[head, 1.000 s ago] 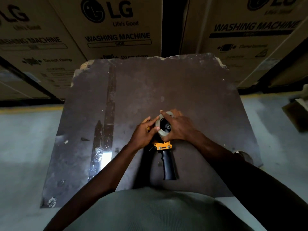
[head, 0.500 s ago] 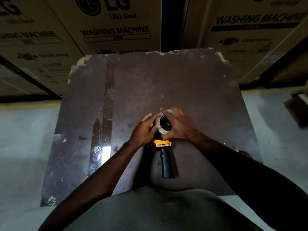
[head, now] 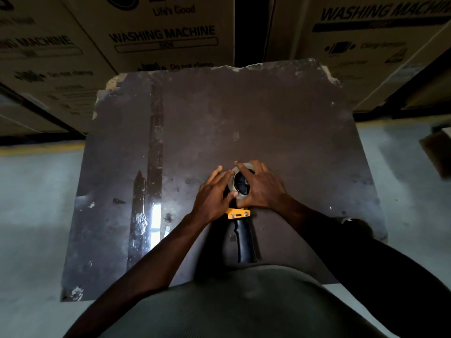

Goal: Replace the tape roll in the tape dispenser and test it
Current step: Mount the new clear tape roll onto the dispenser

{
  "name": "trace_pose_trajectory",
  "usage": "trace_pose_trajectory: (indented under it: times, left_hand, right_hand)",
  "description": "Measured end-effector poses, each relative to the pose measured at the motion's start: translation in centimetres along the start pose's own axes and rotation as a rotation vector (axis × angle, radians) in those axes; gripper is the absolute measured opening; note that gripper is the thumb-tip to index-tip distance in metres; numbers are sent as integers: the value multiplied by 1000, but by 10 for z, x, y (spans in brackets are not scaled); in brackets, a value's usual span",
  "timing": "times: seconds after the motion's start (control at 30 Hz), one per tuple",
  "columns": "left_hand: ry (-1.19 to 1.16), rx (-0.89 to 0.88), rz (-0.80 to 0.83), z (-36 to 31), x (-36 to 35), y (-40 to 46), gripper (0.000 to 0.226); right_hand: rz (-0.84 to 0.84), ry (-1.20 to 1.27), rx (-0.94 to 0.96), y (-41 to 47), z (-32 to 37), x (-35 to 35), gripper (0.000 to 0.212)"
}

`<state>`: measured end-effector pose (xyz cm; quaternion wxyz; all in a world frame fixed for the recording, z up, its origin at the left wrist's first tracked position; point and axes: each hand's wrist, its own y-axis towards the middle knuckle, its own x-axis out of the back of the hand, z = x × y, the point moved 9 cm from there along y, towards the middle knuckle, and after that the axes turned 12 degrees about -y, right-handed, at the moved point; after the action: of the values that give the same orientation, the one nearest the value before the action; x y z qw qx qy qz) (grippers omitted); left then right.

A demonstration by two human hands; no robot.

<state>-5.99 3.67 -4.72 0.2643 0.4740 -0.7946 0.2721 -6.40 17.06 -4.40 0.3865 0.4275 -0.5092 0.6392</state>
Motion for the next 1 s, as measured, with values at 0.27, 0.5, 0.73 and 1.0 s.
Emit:
trace_pose_trajectory:
  times: [0.27,0.5,0.73,1.0]
  left_hand:
    - [137,-34,10,-6,2,-4,61]
    - [94,-111,-1,-8,19,-14,61]
    - [89,-113,-137,6,32,-37,49]
    - [168,29,-90,-4,18,-29,55]
  right_hand:
    - [-60,-52,-6,-4,7,0,112]
    - [-9,-56,-3,-4,12,8,116]
    - [35,-14,-25,-1,8,8,121]
    - [56,0,-18,0,6,6,129]
